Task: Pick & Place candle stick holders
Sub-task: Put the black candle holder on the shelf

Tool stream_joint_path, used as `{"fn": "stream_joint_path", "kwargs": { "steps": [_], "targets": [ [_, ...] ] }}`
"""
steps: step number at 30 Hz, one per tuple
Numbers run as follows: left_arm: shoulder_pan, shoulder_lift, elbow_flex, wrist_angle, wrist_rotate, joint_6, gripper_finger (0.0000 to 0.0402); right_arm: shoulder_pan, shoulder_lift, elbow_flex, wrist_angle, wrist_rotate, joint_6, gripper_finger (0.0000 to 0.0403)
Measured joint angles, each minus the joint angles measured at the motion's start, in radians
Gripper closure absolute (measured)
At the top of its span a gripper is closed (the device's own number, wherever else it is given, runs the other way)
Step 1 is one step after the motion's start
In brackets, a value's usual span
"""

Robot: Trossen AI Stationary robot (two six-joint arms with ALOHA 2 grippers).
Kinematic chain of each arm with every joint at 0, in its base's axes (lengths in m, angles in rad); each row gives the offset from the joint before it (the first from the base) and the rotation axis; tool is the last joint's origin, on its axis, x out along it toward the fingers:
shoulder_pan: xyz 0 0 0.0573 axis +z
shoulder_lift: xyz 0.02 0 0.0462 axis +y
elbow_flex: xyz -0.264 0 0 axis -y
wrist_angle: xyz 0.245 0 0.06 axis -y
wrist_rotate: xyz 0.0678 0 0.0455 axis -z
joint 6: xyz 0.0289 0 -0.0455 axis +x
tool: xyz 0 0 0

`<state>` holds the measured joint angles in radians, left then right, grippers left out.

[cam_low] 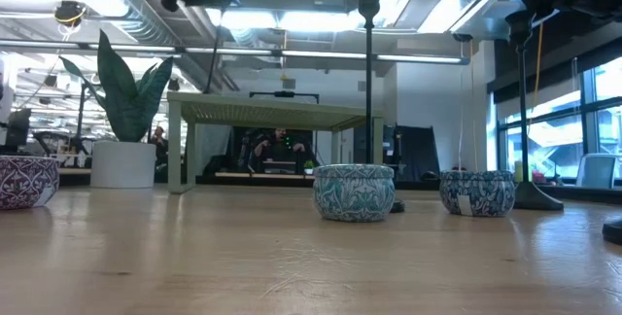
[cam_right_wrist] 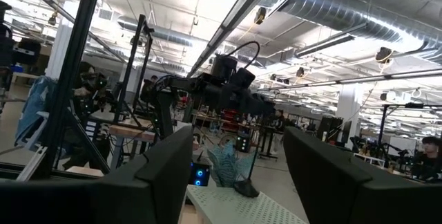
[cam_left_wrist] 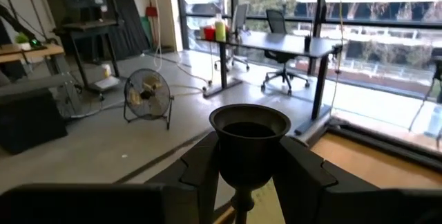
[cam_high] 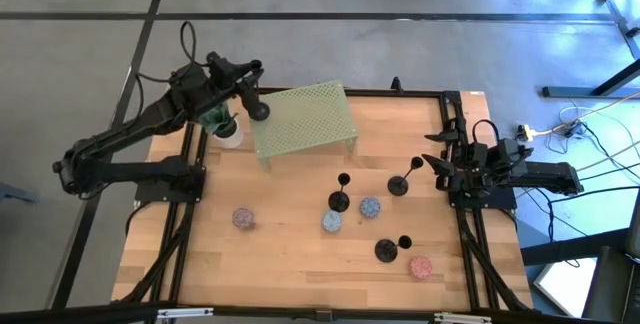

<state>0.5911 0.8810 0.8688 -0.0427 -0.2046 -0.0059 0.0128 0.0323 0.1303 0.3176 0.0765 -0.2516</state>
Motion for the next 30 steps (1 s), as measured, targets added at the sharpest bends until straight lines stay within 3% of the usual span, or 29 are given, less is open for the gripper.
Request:
{"fn": "stream_joint_path", "kwargs": {
  "steps": [30],
  "targets": [
    [0.036,0.055,0.000,0.036,0.017,0.009,0.0277,0.000,0.000,0.000,-0.008,0.001,-0.001,0.0171]
  ]
}}
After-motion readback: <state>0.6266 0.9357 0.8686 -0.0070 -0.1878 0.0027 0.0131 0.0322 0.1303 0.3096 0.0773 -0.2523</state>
